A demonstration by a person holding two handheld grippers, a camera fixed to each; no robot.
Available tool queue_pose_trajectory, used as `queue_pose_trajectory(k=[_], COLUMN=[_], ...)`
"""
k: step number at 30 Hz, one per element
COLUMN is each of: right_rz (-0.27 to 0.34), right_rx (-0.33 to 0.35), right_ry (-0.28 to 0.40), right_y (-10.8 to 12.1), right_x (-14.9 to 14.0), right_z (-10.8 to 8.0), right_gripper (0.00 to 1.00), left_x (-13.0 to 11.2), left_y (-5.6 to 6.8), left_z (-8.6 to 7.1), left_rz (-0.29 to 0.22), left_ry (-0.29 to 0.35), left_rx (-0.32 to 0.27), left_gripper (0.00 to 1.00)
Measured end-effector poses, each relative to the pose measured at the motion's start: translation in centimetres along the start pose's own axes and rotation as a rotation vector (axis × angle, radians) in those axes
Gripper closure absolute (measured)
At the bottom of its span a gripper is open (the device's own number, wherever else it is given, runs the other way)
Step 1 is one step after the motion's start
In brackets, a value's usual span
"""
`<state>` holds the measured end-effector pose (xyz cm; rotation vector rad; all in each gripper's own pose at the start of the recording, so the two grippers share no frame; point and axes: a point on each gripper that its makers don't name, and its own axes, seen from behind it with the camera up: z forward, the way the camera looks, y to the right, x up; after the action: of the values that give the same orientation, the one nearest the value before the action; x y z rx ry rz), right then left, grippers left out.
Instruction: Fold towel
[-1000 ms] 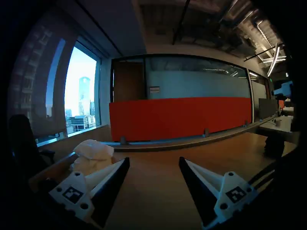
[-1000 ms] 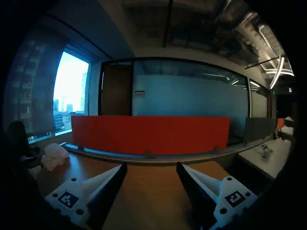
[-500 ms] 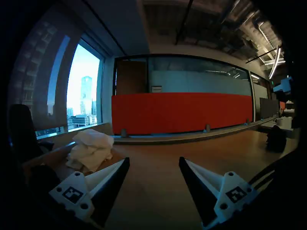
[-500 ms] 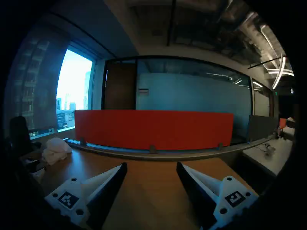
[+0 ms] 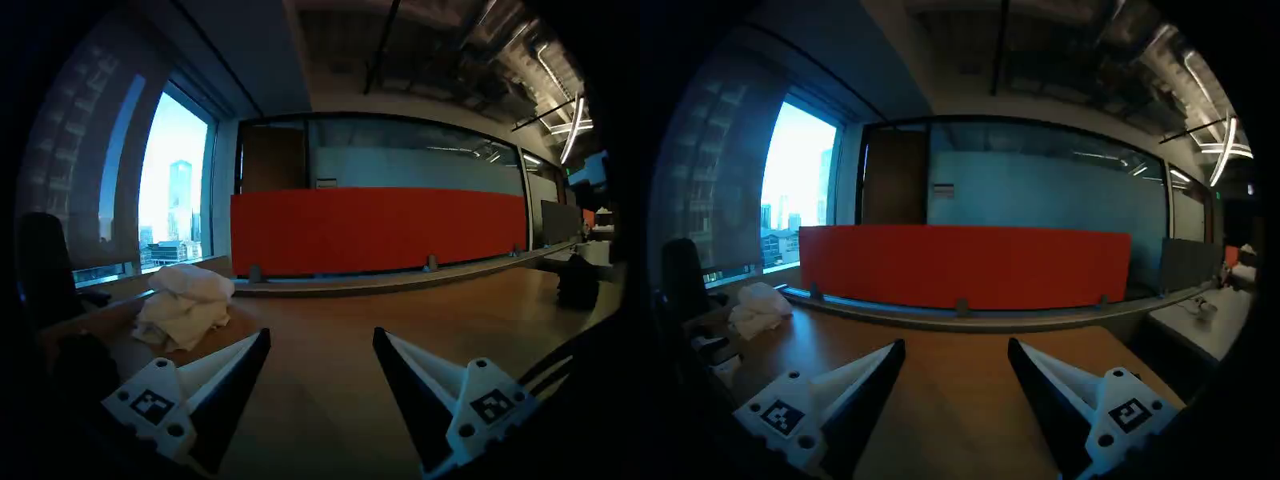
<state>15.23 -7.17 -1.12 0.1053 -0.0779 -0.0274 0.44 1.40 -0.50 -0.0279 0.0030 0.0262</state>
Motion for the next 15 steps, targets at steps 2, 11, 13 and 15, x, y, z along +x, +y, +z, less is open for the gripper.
queue_pose_trajectory(k=[2, 11, 13, 15], right_rz=[-0.001, -0.006, -0.01, -0.014], right_rx=[0.001, -0.001, -0.002, -0.002], right_ry=[0.0, 0.0, -0.003, -0.005], right_y=[-0.05, 0.18, 0.23, 0.25], right_x=[0.13, 0.04, -0.14, -0.24], right_z=[0.06, 0.06, 0.02, 0.0], right_gripper=[0.01, 0.01, 0.01, 0.01], left_x=[-0.13, -0.41, -0.4, -0.39], left_y=[-0.12, -0.8, -0.9, -0.94], left_z=[0.06, 0.34, 0.33, 0.33], left_rz=[-0.003, -0.026, -0.028, -0.027], left_ry=[-0.002, 0.002, 0.001, 0.001], left_rx=[0.002, 0.011, 0.013, 0.013], left_gripper=[0.05, 0.05, 0.05, 0.05])
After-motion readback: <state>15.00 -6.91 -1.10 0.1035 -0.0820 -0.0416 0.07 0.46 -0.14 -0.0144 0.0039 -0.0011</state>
